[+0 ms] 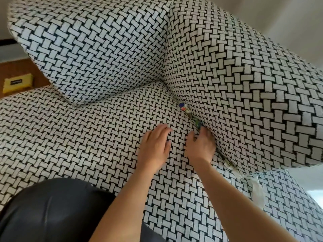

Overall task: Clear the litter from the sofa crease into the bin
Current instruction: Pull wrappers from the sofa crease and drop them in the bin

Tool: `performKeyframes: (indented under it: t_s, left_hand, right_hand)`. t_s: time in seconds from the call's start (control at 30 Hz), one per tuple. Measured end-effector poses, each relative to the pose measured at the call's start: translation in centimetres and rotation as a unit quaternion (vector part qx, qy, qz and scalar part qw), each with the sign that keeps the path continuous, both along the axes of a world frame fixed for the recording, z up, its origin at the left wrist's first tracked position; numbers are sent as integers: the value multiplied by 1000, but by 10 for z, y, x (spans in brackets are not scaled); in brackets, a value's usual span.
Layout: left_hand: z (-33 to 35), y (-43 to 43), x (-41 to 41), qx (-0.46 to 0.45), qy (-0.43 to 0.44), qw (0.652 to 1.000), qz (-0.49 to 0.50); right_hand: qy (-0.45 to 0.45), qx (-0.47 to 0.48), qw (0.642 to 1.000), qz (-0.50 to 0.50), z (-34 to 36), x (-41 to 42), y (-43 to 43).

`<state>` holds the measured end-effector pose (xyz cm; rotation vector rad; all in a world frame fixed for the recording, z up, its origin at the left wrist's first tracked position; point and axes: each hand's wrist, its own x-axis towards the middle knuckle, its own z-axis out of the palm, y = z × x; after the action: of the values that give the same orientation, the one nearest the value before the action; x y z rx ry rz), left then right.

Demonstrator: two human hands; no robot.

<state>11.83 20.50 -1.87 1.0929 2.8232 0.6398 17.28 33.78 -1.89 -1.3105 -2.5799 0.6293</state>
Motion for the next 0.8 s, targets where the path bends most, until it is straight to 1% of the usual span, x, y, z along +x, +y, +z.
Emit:
performKeyframes:
  t_s: [0.07, 0.1, 0.17, 0.23, 0.3, 0.4, 0.47, 0.6, 0.8]
  left_hand:
    - [-2, 6, -6, -22, 25, 999, -13]
    - [-2, 10, -10, -24, 36, 999, -17]
    - [-3, 19, -18, -20, 50, 998, -24]
    - [-5, 25, -24, -18, 50, 998, -28]
    - [-5, 29, -27, -22, 53, 998, -34]
    - [-4, 35, -34, -37, 49, 997, -45]
    - [-3, 42, -40, -41, 39, 997, -43]
    - [-4, 59, -50, -28, 40, 999, -23]
    - [-6, 75, -58, -24, 28, 999, 16]
  right_hand:
    - [-1, -4, 999, 39, 3, 16, 0]
    - [15, -2, 999, 40, 5, 27, -4]
    - [54, 4, 998, 13, 8, 46, -14]
    - [40, -14, 999, -15, 9, 52, -19]
    - [15, -25, 999, -28, 7, 46, -16]
    - [23, -49, 996, -75, 8, 30, -8]
    - [8, -68, 993, -101, 9, 22, -5]
    - [-10, -53, 994, -99, 8, 14, -3]
    - [38, -49, 990, -129, 7, 9, -4]
